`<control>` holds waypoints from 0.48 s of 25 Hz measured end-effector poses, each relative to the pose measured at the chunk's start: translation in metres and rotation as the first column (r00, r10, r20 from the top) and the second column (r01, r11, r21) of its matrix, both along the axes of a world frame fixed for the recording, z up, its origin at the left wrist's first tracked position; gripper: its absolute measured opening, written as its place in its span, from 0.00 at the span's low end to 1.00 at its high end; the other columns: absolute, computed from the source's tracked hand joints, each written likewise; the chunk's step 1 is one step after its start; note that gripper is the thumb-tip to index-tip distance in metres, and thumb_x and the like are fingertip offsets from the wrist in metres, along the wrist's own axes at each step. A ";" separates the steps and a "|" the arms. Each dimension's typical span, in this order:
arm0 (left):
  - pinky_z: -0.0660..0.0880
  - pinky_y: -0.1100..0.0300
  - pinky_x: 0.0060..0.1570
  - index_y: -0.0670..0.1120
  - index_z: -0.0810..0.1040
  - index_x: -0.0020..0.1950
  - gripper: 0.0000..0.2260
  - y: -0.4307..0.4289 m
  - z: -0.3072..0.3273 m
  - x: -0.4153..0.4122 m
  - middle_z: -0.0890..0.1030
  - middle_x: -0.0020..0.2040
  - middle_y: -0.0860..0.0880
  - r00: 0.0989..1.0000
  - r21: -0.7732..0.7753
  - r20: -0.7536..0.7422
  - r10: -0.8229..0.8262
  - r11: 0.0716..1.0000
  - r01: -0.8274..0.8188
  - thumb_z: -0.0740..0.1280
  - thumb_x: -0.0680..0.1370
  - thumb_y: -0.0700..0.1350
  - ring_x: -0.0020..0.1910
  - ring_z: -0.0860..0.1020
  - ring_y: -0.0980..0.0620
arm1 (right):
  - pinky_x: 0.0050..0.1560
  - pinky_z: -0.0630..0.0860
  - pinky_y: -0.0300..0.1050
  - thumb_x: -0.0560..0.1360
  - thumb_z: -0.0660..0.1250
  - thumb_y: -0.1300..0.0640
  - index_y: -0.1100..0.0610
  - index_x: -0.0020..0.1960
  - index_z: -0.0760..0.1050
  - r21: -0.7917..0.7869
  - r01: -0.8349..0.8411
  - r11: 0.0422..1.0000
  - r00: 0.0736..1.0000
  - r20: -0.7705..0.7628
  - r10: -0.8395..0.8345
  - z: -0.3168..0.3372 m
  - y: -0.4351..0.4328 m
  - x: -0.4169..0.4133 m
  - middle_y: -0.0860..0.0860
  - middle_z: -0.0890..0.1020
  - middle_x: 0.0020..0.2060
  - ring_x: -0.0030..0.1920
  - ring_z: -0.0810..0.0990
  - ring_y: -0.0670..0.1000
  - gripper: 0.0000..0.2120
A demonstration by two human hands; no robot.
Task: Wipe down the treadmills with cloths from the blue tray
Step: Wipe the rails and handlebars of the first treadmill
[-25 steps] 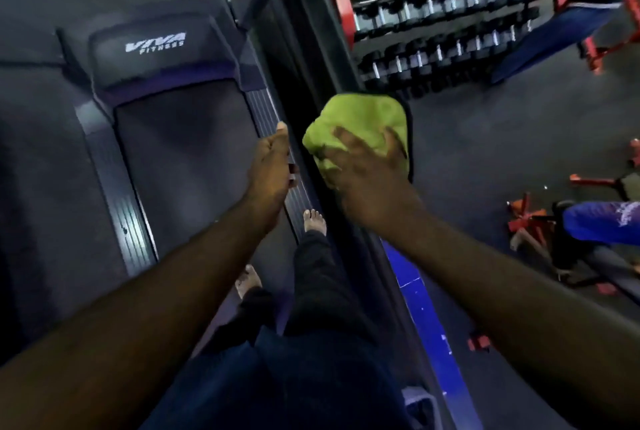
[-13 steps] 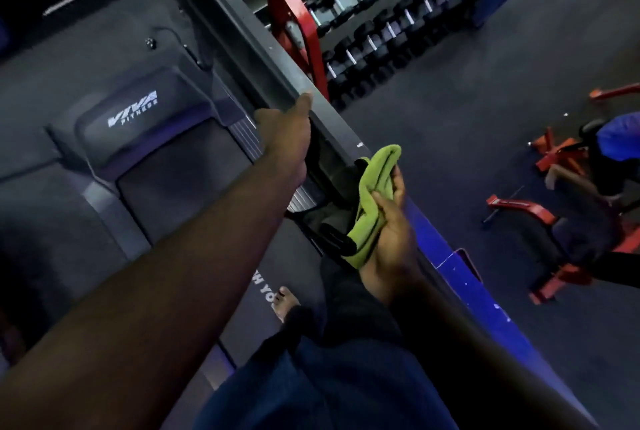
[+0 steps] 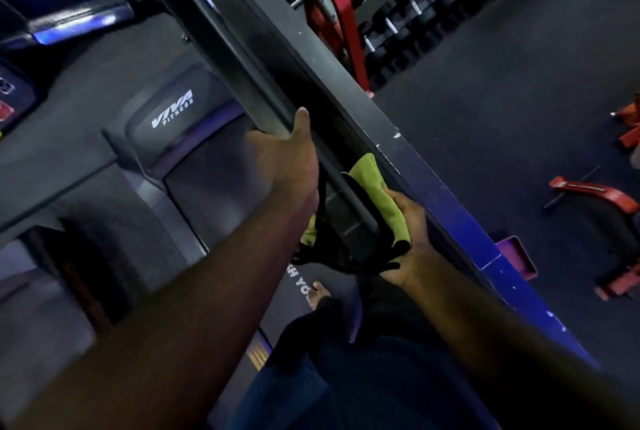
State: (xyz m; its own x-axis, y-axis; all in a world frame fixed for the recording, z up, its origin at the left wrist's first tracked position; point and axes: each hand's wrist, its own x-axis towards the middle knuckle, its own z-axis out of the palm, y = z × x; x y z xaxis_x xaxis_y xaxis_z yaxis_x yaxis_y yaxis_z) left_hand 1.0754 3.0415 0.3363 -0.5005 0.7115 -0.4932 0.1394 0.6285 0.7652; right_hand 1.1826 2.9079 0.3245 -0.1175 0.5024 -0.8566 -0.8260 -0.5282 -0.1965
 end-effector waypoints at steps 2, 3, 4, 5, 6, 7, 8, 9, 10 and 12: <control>0.73 0.65 0.40 0.49 0.72 0.61 0.24 0.001 0.001 0.002 0.80 0.50 0.57 0.999 0.004 -0.030 0.015 1.000 -0.015 0.76 0.75 0.59 0.46 0.79 0.60 | 0.42 0.84 0.49 0.86 0.58 0.46 0.61 0.58 0.84 -0.027 -0.009 1.000 1.000 -0.008 0.009 0.009 -0.003 0.003 0.58 0.85 0.44 0.43 0.86 0.58 0.22; 0.73 0.65 0.40 0.49 0.72 0.61 0.24 0.001 0.002 0.002 0.80 0.50 0.57 0.999 0.009 -0.046 0.023 1.000 -0.023 0.76 0.75 0.60 0.46 0.80 0.61 | 0.44 0.84 0.49 0.86 0.58 0.45 0.60 0.54 0.85 -0.039 0.021 0.999 0.998 -0.051 -0.023 0.016 -0.009 0.004 0.58 0.85 0.44 0.43 0.86 0.58 0.23; 0.74 0.65 0.40 0.49 0.73 0.61 0.24 0.002 0.002 0.003 0.81 0.50 0.57 0.998 0.019 -0.055 0.037 0.999 -0.036 0.75 0.75 0.61 0.46 0.80 0.61 | 0.49 0.84 0.52 0.86 0.60 0.44 0.59 0.55 0.85 -0.059 0.036 0.998 0.995 -0.093 -0.042 0.020 -0.014 0.006 0.58 0.86 0.47 0.46 0.86 0.58 0.22; 0.75 0.65 0.41 0.49 0.73 0.61 0.24 0.002 0.003 0.004 0.81 0.50 0.56 0.996 0.024 -0.069 0.048 0.999 -0.047 0.74 0.76 0.62 0.46 0.80 0.60 | 0.55 0.84 0.56 0.84 0.62 0.44 0.59 0.58 0.84 -0.070 0.010 0.998 0.992 -0.124 -0.019 0.018 -0.011 0.009 0.60 0.86 0.51 0.51 0.86 0.61 0.20; 0.75 0.64 0.42 0.49 0.74 0.61 0.23 0.003 0.005 0.005 0.82 0.49 0.56 0.995 0.023 -0.080 0.052 0.998 -0.051 0.73 0.76 0.63 0.45 0.81 0.60 | 0.61 0.82 0.60 0.83 0.64 0.44 0.60 0.62 0.83 -0.092 -0.048 0.995 0.992 -0.121 0.037 0.008 0.000 0.012 0.62 0.85 0.57 0.57 0.85 0.64 0.21; 0.75 0.65 0.41 0.49 0.74 0.60 0.23 0.003 0.005 0.006 0.82 0.49 0.56 0.995 0.027 -0.088 0.054 0.998 -0.052 0.71 0.77 0.64 0.45 0.81 0.59 | 0.66 0.78 0.65 0.81 0.66 0.44 0.60 0.65 0.82 -0.101 -0.144 0.984 0.987 -0.082 0.136 -0.007 0.017 0.014 0.64 0.83 0.62 0.63 0.82 0.66 0.23; 0.75 0.66 0.39 0.49 0.74 0.60 0.22 0.003 0.003 0.007 0.82 0.49 0.55 0.994 0.031 -0.090 0.053 0.998 -0.051 0.70 0.78 0.65 0.44 0.81 0.59 | 0.70 0.75 0.68 0.80 0.67 0.45 0.60 0.67 0.82 -0.107 -0.229 0.968 0.973 -0.043 0.225 -0.017 0.036 0.015 0.65 0.81 0.66 0.67 0.80 0.68 0.23; 0.75 0.66 0.38 0.49 0.74 0.60 0.22 0.003 0.004 0.007 0.82 0.49 0.55 0.995 0.035 -0.093 0.046 0.998 -0.043 0.68 0.79 0.66 0.44 0.81 0.58 | 0.72 0.72 0.69 0.80 0.66 0.47 0.59 0.68 0.82 -0.109 -0.304 0.946 0.953 -0.013 0.304 -0.025 0.049 0.016 0.67 0.79 0.68 0.67 0.79 0.68 0.22; 0.75 0.66 0.38 0.49 0.74 0.59 0.22 0.003 0.004 0.006 0.82 0.49 0.54 0.994 0.037 -0.104 0.039 0.999 -0.036 0.67 0.80 0.66 0.45 0.81 0.57 | 0.72 0.71 0.70 0.80 0.65 0.49 0.57 0.68 0.82 -0.092 -0.326 0.941 0.944 0.023 0.330 -0.034 0.056 0.016 0.67 0.78 0.68 0.65 0.79 0.69 0.21; 0.76 0.63 0.41 0.48 0.74 0.58 0.23 0.002 0.004 0.001 0.81 0.50 0.51 0.991 0.057 -0.133 0.018 0.998 -0.010 0.62 0.81 0.67 0.46 0.81 0.55 | 0.71 0.71 0.70 0.82 0.62 0.51 0.55 0.69 0.80 -0.081 -0.355 0.932 0.932 0.044 0.359 -0.042 0.058 0.021 0.66 0.80 0.66 0.61 0.80 0.67 0.19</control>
State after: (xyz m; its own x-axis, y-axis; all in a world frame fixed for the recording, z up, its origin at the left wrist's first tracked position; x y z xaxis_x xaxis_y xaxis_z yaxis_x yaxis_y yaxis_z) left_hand 1.0764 3.0434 0.3407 -0.5692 0.7287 -0.3808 0.2337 0.5875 0.7748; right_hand 1.2031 2.9663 0.2829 -0.2279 0.3746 -0.8987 -0.5692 -0.8001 -0.1892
